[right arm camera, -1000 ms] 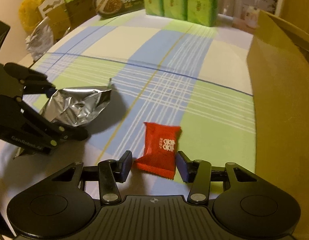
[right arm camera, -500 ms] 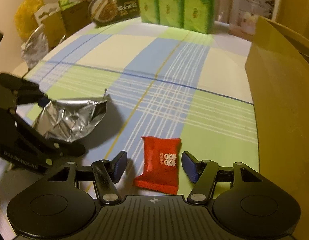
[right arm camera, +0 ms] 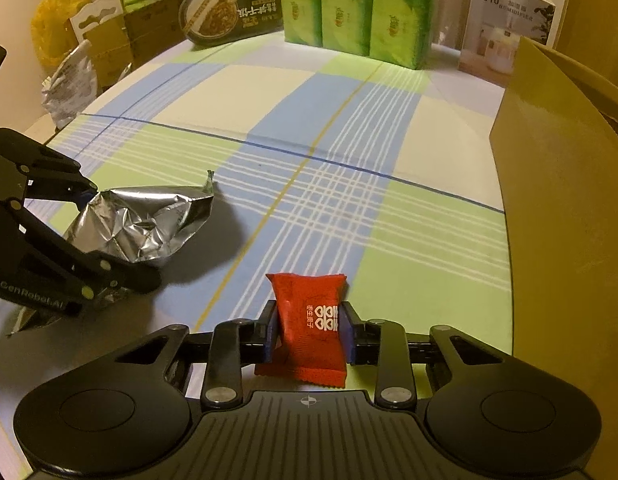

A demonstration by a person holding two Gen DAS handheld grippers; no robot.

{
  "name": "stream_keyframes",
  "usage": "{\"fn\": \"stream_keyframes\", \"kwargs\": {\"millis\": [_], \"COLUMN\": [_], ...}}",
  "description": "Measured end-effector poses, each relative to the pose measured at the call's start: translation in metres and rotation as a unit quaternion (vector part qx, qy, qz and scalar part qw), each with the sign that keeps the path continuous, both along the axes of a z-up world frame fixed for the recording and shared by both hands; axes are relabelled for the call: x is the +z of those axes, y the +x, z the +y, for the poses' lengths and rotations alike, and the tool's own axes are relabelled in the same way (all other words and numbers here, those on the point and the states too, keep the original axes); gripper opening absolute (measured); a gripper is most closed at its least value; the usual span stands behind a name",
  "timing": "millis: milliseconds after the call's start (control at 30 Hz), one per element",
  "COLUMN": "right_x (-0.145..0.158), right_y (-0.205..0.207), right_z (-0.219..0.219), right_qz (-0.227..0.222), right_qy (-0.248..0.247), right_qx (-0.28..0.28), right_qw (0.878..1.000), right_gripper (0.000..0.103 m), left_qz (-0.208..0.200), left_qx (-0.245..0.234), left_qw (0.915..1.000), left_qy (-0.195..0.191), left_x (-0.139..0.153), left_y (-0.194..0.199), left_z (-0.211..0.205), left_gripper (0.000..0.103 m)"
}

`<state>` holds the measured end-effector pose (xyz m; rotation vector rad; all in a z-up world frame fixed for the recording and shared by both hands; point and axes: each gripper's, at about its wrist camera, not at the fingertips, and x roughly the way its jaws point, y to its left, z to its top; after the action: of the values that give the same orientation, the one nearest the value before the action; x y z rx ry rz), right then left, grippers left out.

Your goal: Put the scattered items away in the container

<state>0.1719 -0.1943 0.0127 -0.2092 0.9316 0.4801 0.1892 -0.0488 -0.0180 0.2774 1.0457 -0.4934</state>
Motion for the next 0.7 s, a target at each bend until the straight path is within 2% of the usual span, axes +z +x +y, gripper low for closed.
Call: {"fn": "stream_keyframes", "kwargs": {"millis": [67,300,700], "right_x": [0.0031,0.0079,0.0030], "right_y": [-0.0011,-0.0010,-0.0021], "right_z": [-0.0003,0.0012,0.0043], "right_qz": [-0.005,-0.006,-0.002], "right_qy": [0.004,0.017,0.010], "right_qx": [-0.002,-0.003,0.002], "right_qw": [1.000,1.000,1.000], "right_gripper": [0.028,0.028,0.028], "left_qz": [0.000,0.001,-0.007], "left_qx": [0.007,0.012,0.008], "left_qw": [0.9999,0.9996,0.9997], "left_qy": [-0.009,-0.027,-0.021], "left_x": [0.0021,0.0076,0.0110], "left_y": [0.0002,-0.0015,-0.0037], "left_z": [0.0030,0.0073,0.0038], "left_gripper": [0.045,0.044,0.044]}}
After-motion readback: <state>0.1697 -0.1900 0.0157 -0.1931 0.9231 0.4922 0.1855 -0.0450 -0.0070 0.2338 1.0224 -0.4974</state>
